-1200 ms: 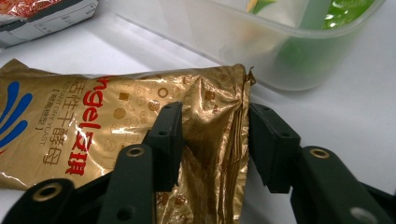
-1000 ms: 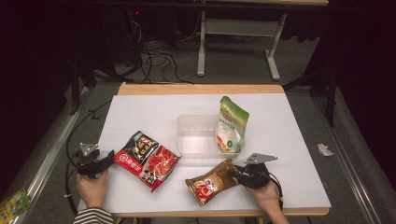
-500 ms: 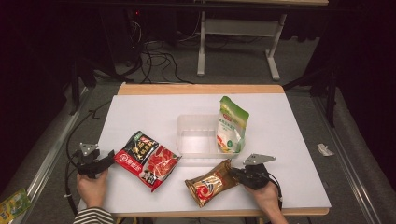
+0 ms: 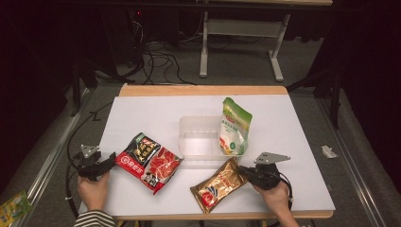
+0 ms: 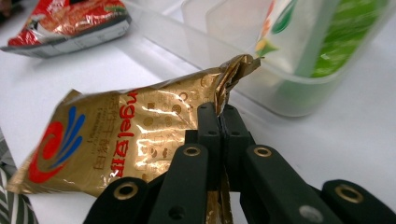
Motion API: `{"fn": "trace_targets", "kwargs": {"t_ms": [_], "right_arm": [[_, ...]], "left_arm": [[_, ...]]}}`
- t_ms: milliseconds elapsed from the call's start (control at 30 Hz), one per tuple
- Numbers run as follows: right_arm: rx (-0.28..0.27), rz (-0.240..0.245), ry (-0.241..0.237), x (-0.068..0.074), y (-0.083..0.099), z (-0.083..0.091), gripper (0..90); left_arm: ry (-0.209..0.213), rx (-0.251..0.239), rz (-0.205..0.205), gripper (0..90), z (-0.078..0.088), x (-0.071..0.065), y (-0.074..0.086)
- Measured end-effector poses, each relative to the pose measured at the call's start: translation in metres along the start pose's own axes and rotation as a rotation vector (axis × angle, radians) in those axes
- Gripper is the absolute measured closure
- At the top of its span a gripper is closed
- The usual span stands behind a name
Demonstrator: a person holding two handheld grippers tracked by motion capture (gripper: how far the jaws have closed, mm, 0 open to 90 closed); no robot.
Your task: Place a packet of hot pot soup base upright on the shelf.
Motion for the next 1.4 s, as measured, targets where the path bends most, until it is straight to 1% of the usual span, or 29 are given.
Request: {"fn": "trace_targets", "kwargs": {"t_ms": [100, 167, 233, 300, 400, 433, 500, 600, 633, 833, 900, 967, 1100, 1200, 1400], "right_arm": [[-0.015, -0.015, 0.003, -0.004, -0.003, 0.007, 90.0], [-0.027, -0.012, 0.002, -0.005, -0.005, 0.010, 90.0], [-0.051, -0.020, -0.005, -0.006, -0.007, 0.012, 90.0], [-0.053, -0.003, -0.004, -0.006, -0.011, 0.015, 90.0], [-0.061, 0.000, -0.011, -0.006, -0.017, 0.018, 90.0], [-0.078, -0.002, -0.017, -0.007, -0.023, 0.021, 90.0], [-0.084, -0.004, -0.019, -0.007, -0.025, 0.023, 90.0], [-0.110, -0.006, -0.035, -0.007, -0.033, 0.031, 90.0], [-0.125, 0.001, -0.035, -0.005, -0.038, 0.037, 90.0], [-0.143, 0.022, -0.035, -0.005, -0.048, 0.047, 90.0], [-0.154, 0.012, -0.042, -0.006, -0.051, 0.049, 90.0], [-0.162, -0.001, -0.058, -0.007, -0.054, 0.051, 90.0], [-0.170, 0.004, -0.075, -0.005, -0.058, 0.054, 90.0], [-0.170, 0.004, -0.082, -0.005, -0.061, 0.055, 90.0], [-0.193, -0.016, -0.091, -0.007, -0.069, 0.060, 90.0]], "left_arm": [[-0.001, 0.002, 0.002, 41.3, 0.000, 0.000, 0.000], [-0.001, 0.001, 0.004, 41.1, 0.000, 0.000, 0.000], [-0.001, 0.001, 0.000, 41.1, 0.000, 0.000, 0.000], [0.000, 0.000, 0.004, 41.1, 0.000, 0.000, 0.000], [-0.002, 0.001, 0.003, 41.1, 0.000, 0.000, 0.000], [-0.002, -0.002, -0.001, 41.5, 0.000, 0.000, 0.000], [-0.001, 0.003, -0.004, 41.6, -0.001, 0.000, 0.000], [0.000, 0.004, -0.005, 41.6, 0.000, 0.000, 0.000], [0.000, 0.003, -0.006, 41.7, 0.000, -0.001, 0.000], [-0.002, -0.001, -0.004, 41.6, 0.000, -0.001, 0.000], [-0.002, 0.003, -0.011, 41.8, 0.000, -0.001, 0.000], [-0.002, 0.005, -0.006, 42.0, -0.001, 0.000, 0.000], [-0.003, 0.005, -0.010, 41.8, 0.000, 0.000, 0.000], [-0.002, 0.003, -0.005, 41.7, 0.000, 0.000, 0.000], [-0.003, 0.003, -0.006, 41.6, 0.000, -0.001, 0.000]]}}
Point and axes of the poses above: each handheld gripper's, and its own axes: z roughly backward along the jaws, y roughly out of its underside, x roughly to its left, the point moved 3 cm from there along -z, roughly forward along the jaws, and after that the axes turned 11 degrees about -x, right-handed, at the moved point
